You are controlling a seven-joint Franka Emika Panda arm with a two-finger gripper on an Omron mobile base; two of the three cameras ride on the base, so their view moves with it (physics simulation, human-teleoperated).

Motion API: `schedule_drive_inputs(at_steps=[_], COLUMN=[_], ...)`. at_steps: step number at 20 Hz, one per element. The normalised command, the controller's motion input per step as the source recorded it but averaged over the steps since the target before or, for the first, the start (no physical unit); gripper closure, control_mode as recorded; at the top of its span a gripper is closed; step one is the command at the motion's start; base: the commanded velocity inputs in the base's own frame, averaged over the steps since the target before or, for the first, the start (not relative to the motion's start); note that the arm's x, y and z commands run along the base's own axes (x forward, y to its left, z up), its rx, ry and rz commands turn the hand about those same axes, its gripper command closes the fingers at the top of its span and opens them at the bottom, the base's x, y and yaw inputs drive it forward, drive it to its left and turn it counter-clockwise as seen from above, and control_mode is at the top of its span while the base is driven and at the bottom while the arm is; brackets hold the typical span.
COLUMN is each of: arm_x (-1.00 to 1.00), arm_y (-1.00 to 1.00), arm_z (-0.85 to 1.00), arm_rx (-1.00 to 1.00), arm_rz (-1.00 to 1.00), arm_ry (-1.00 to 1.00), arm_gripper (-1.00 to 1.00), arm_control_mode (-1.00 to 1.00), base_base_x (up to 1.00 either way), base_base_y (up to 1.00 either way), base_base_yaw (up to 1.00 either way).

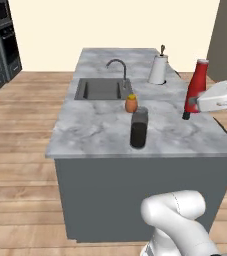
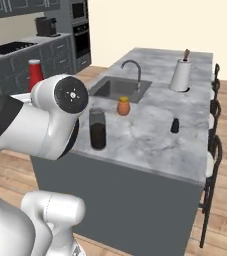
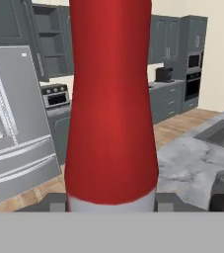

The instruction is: Move the shaker and ketchup from the cabinet to the dining counter.

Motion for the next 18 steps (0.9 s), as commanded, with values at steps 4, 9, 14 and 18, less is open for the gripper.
schedule_drive_inputs(at_steps=[4,9,14,18], arm_x=[0.00,0.00,0.00,0.00], arm_y=[0.00,0.00,0.00,0.00], arm_z=[0.00,0.00,0.00,0.00], arm_rx=[0.00,0.00,0.00,0.00], arm_rz=[0.00,0.00,0.00,0.00], arm_ry=[0.00,0.00,0.00,0.00], arm_gripper=[1.00,1.00,1.00,1.00], arm_control_mode=[1.00,1.00,1.00,1.00], base_base_x=[0.11,0.29,0.57,0.71], base_base_y=[-0.84,-0.78,-0.61,-0.35], base_base_yaw=[0.00,0.00,0.00,0.07])
